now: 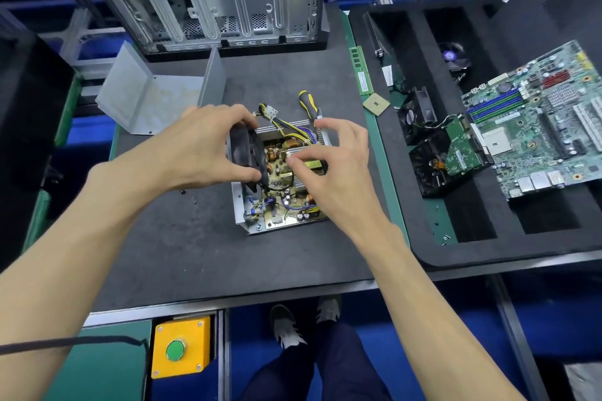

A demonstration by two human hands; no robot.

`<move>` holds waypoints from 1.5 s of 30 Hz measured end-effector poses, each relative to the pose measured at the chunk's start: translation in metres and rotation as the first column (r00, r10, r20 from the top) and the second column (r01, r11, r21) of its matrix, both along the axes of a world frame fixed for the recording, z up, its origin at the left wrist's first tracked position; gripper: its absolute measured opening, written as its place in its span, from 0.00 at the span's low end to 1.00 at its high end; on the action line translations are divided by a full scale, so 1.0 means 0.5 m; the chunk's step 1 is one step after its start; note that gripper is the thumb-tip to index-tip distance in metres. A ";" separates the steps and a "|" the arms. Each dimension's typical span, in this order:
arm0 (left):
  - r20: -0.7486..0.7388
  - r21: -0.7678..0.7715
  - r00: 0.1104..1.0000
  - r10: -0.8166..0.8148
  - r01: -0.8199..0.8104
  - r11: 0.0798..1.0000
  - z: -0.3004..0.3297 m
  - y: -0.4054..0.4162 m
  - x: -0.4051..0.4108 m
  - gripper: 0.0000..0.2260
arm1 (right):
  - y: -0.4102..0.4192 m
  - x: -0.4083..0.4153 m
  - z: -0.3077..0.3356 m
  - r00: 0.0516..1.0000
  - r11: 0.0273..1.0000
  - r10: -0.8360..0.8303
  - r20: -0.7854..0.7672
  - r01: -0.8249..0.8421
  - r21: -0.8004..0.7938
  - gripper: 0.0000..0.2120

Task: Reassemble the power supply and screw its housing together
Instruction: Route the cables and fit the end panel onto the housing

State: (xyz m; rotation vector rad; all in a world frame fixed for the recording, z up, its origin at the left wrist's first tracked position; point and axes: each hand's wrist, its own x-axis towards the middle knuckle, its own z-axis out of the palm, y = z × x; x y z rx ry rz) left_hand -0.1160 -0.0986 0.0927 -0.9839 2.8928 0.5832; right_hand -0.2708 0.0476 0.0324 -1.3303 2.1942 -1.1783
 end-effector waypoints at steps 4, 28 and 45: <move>0.003 -0.217 0.999 -0.032 0.032 0.976 0.003 0.004 -0.008 0.29 | 0.000 0.005 0.009 0.997 0.999 0.028 0.075 -0.025 -0.040 0.02; 0.369 -0.383 0.923 -0.106 0.256 0.887 -0.013 -0.004 -0.073 0.27 | -0.013 0.011 -0.008 0.994 0.995 0.070 -0.087 -0.064 0.077 0.05; 0.315 -0.266 0.946 -0.075 0.164 0.950 -0.008 -0.023 -0.028 0.29 | -0.007 0.011 0.003 0.982 0.984 0.169 -0.085 -0.163 0.069 0.05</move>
